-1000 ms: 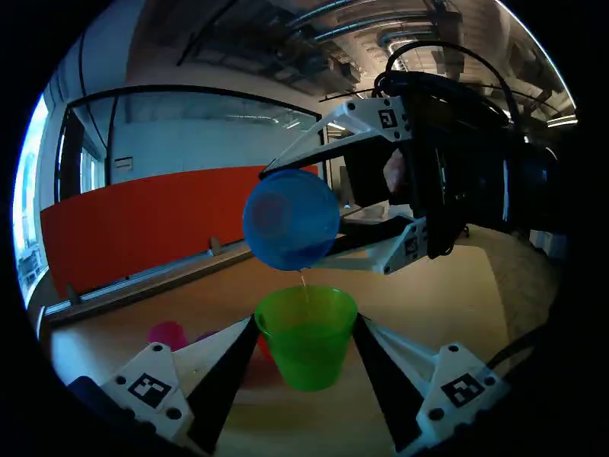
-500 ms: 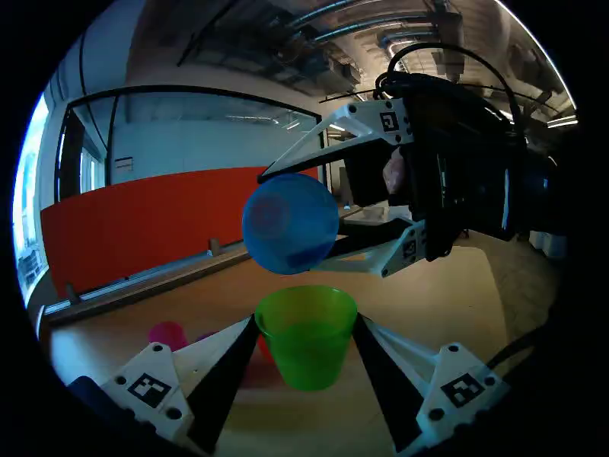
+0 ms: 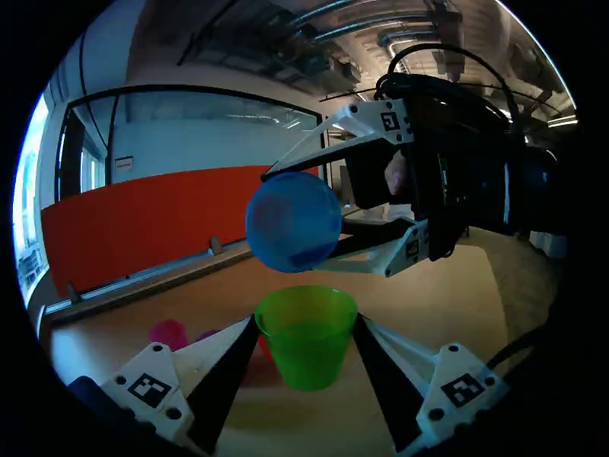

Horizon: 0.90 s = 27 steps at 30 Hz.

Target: Pour water

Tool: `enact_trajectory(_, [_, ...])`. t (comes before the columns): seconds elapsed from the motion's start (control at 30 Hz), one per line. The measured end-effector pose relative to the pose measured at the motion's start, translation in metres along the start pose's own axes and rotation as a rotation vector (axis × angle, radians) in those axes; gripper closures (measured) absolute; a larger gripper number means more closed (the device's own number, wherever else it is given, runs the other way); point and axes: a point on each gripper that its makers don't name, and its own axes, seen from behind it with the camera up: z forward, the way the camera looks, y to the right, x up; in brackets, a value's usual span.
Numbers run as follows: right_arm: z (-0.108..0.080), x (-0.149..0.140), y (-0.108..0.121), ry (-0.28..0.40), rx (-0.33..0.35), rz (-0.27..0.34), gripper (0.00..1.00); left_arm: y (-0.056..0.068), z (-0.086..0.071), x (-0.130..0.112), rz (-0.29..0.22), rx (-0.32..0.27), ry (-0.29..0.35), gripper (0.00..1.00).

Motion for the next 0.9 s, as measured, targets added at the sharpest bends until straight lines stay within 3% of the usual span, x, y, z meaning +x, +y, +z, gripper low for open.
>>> enact_trajectory(0.4, [-0.006,-0.015,-0.003,0.010,-0.026,0.344,0.10,-0.004,-0.006,-0.005,-0.003,0.015,-0.011,0.13])
enact_trajectory(0.7, [-0.014,-0.022,-0.019,-0.002,-0.030,0.688,0.10,-0.009,-0.009,-0.006,-0.009,0.028,-0.014,0.13])
enact_trajectory(0.9, [-0.020,-0.023,-0.028,-0.009,-0.036,0.878,0.10,-0.011,-0.010,-0.005,-0.006,0.037,-0.015,0.13])
